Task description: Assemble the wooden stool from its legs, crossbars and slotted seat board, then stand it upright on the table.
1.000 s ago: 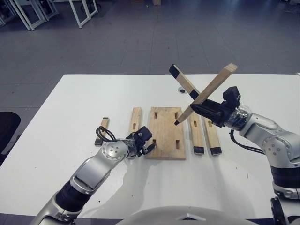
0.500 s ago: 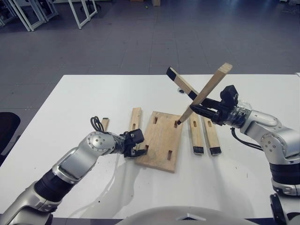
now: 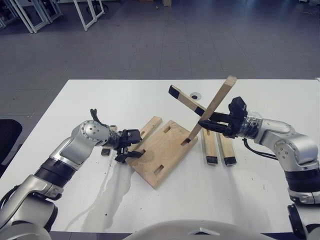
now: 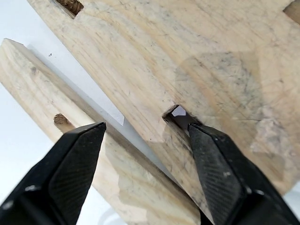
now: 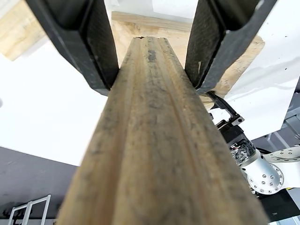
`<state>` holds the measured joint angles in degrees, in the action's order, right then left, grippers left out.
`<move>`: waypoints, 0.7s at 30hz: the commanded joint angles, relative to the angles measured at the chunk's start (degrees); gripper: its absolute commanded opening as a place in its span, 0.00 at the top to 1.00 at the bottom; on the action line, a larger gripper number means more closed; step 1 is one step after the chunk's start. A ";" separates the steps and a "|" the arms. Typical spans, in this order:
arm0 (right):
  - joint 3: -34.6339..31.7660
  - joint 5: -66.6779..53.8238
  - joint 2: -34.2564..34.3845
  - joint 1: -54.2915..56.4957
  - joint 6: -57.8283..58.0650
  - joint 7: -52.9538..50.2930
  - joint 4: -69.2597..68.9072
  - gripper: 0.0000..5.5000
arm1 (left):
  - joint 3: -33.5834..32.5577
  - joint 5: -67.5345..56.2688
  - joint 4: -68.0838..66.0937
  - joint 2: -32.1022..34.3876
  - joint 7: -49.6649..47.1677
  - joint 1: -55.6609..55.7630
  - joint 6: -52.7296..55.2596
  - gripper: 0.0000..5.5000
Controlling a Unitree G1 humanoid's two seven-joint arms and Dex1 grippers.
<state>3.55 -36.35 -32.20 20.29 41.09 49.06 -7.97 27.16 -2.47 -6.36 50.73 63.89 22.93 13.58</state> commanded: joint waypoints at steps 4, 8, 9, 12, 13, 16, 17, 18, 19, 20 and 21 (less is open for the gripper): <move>1.99 2.36 3.17 2.55 0.68 0.09 6.25 0.63 | 0.91 3.99 -0.48 -3.33 -0.64 -3.58 2.04 0.41; 7.48 8.54 1.23 3.15 0.25 0.25 9.36 0.63 | 0.18 4.76 -0.23 -3.88 -0.92 -3.67 2.56 0.41; 8.40 9.87 0.59 3.42 0.30 0.11 9.96 0.63 | 0.01 4.99 -0.26 -4.08 -0.93 -3.63 2.65 0.41; 8.66 11.31 -1.55 3.80 1.27 0.26 10.42 0.63 | -0.48 5.73 -0.62 -4.38 -0.98 -3.84 2.76 0.41; 7.89 10.41 -2.34 3.57 1.98 0.75 9.44 0.63 | -0.63 5.98 -0.94 -4.39 -1.09 -4.07 2.68 0.41; 4.90 6.64 -2.92 3.14 4.35 0.78 4.83 0.63 | -0.90 6.44 -1.44 -4.58 -1.38 -4.70 2.72 0.41; 3.94 5.68 -2.75 3.28 5.32 0.32 3.35 0.63 | -0.94 6.53 -1.52 -4.64 -1.42 -4.86 2.74 0.41; 3.10 4.99 -2.67 3.50 6.23 -0.14 2.14 0.63 | -0.99 6.59 -1.54 -4.66 -1.43 -5.00 2.80 0.41; 2.24 4.35 -2.71 3.69 7.21 -0.48 1.15 0.63 | -1.02 6.70 -1.55 -4.67 -1.44 -5.08 2.89 0.41; 1.35 3.61 -2.68 3.74 8.28 -0.99 0.26 0.63 | -1.07 6.89 -1.57 -4.68 -1.56 -5.11 3.06 0.41; 0.51 2.80 -2.62 3.67 9.40 -1.47 -0.57 0.63 | -1.09 7.08 -1.59 -4.69 -1.68 -5.10 3.22 0.41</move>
<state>5.47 -32.42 -34.30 24.17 48.14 48.65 -6.98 23.82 1.31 -5.77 46.59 62.64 21.03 15.14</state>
